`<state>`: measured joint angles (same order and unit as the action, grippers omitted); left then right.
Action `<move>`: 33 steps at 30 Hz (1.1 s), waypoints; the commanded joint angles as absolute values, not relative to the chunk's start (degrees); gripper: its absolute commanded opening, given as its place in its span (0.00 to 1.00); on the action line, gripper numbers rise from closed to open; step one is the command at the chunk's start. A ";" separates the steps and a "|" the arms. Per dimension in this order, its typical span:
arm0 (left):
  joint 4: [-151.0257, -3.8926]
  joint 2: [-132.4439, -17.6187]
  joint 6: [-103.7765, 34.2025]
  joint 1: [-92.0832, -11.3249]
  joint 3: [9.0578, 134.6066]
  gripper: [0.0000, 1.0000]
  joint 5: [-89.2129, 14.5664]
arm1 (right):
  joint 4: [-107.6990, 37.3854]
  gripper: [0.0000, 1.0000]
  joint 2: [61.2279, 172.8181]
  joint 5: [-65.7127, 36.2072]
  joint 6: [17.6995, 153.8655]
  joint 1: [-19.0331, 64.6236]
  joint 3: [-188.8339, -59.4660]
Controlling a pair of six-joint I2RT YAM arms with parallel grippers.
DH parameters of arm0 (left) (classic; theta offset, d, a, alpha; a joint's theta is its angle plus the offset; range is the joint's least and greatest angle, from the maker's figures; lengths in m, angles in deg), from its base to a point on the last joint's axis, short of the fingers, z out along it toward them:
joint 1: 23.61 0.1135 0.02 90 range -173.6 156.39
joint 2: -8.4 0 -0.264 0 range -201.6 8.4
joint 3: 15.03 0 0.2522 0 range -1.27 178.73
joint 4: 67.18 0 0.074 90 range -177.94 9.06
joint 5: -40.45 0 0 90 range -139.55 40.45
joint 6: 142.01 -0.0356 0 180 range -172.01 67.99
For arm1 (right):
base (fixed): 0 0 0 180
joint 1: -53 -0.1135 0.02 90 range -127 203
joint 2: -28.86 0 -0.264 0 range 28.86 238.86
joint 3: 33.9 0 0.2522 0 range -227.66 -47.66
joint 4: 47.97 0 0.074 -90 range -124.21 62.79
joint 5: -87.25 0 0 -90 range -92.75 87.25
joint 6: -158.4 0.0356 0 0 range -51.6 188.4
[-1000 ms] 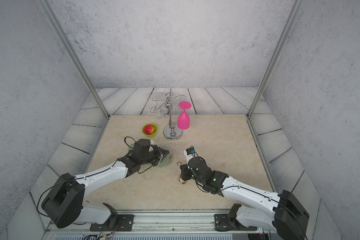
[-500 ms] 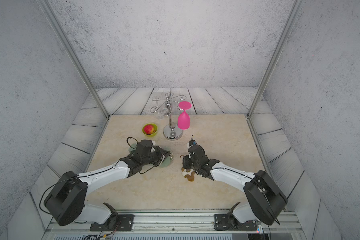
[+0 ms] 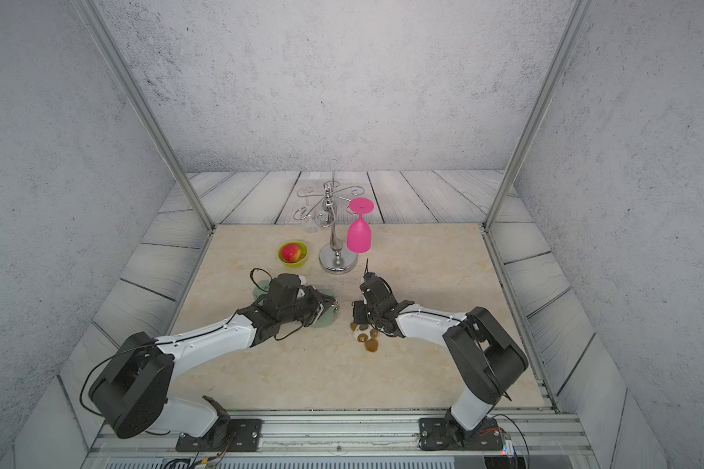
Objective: Remove the decoration from the bag
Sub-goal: Place the bag at the center of the board.
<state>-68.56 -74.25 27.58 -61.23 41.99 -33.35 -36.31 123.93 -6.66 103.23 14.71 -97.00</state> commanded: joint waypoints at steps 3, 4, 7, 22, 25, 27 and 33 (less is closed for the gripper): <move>-67.56 -74.67 27.06 -61.57 43.46 0.00 -33.56 | -34.33 0.38 126.30 -5.65 101.90 15.15 -99.87; -67.52 -74.67 27.07 -61.62 43.54 0.00 -33.56 | -34.18 0.40 126.28 -5.65 101.84 15.20 -99.94; -67.58 -74.66 27.07 -61.57 43.77 0.00 -33.39 | -33.36 0.47 125.88 -5.72 101.49 15.20 -100.28; -70.23 -72.12 24.39 -61.66 45.87 0.76 -32.14 | -30.82 0.63 122.26 -6.80 100.39 15.54 -98.81; -71.96 -70.61 22.24 -61.60 47.44 0.86 -31.98 | -30.63 0.64 121.27 -6.95 100.12 15.72 -98.10; -75.02 -69.19 19.47 -61.50 49.27 0.95 -32.25 | -30.30 0.65 120.38 -7.33 99.49 15.97 -97.62; -86.08 -68.01 9.64 -59.88 57.17 0.99 -33.40 | -30.14 0.69 117.93 -8.85 97.01 16.69 -96.01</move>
<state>-79.75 -69.05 16.79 -60.93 53.73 -32.60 -31.13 120.32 -7.51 99.21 16.16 -97.26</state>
